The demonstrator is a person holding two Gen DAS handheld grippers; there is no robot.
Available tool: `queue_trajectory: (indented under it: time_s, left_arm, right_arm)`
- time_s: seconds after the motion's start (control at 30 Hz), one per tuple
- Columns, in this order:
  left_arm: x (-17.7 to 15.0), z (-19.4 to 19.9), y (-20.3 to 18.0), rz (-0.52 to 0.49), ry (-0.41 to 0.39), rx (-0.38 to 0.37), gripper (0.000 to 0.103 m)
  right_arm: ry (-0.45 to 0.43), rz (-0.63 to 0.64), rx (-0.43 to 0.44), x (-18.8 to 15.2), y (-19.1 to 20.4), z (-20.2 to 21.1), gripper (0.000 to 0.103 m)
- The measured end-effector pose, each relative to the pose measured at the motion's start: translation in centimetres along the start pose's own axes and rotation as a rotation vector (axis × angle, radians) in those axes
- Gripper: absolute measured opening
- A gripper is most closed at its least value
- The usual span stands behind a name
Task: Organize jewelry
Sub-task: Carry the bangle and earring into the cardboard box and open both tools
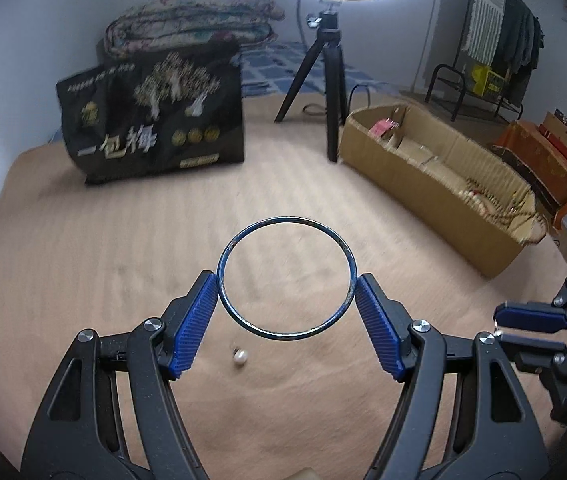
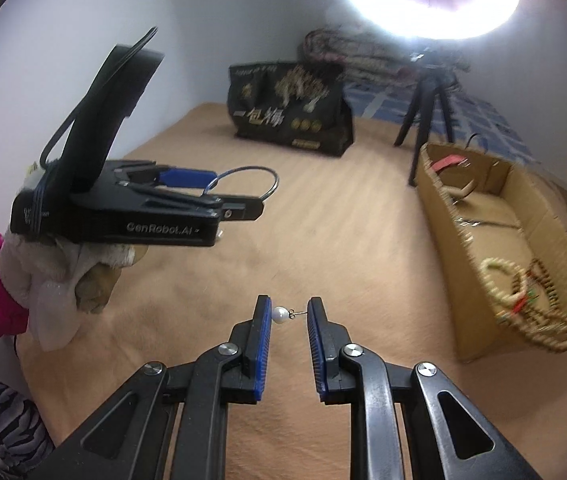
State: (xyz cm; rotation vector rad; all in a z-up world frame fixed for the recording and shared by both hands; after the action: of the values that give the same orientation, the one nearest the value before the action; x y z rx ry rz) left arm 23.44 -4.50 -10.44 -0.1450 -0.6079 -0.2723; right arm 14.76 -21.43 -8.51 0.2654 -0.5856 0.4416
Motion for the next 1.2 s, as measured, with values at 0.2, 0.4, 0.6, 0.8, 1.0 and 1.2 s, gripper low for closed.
queue_trajectory:
  time_s: [0.2, 0.4, 0.6, 0.8, 1.0, 1.2]
  left_arm:
    - [3.0, 0.3, -2.4, -0.035, -0.034, -0.014, 0.073]
    - [6.1, 0.1, -5.2, -0.069, -0.066, -0.029, 0.073]
    - [8.8, -0.5, -7.7, -0.092, -0.093, -0.038, 0.073]
    - [10.7, -1.4, -9.8, -0.107, -0.106, -0.034, 0.073]
    - [11.9, -3.3, -11.4, -0.095, -0.088, -0.037, 0.073]
    - [12.8, -4.4, -12.6, -0.089, -0.087, -0.042, 0.073]
  right_arm:
    - [-0.035, -0.034, -0.048, 1.5, -3.0, 1.9, 0.017]
    - [-0.047, -0.070, -0.099, 2.2, -6.4, 3.1, 0.017]
    - [-0.048, -0.124, -0.147, 2.2, -9.7, 3.8, 0.017]
    - [-0.066, -0.177, -0.199, 2.7, -12.8, 4.7, 0.017]
    - [-0.082, -0.220, -0.234, 3.0, -15.6, 4.9, 0.017]
    - [-0.072, -0.235, -0.261, 3.1, -17.6, 4.2, 0.017]
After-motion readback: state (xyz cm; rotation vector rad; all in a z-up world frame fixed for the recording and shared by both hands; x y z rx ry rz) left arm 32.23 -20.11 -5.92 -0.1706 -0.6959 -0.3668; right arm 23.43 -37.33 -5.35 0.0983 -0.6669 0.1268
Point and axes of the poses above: each gripper's, at about its wrist camera, not at the fingertips, and z roughly against the way its jaws point, y to its left, x to its top, the point moved 1 cm from there along -z, roughly the way its jaws point, and after that the axes turned 7 degrees about y, right-handed, at the moved point
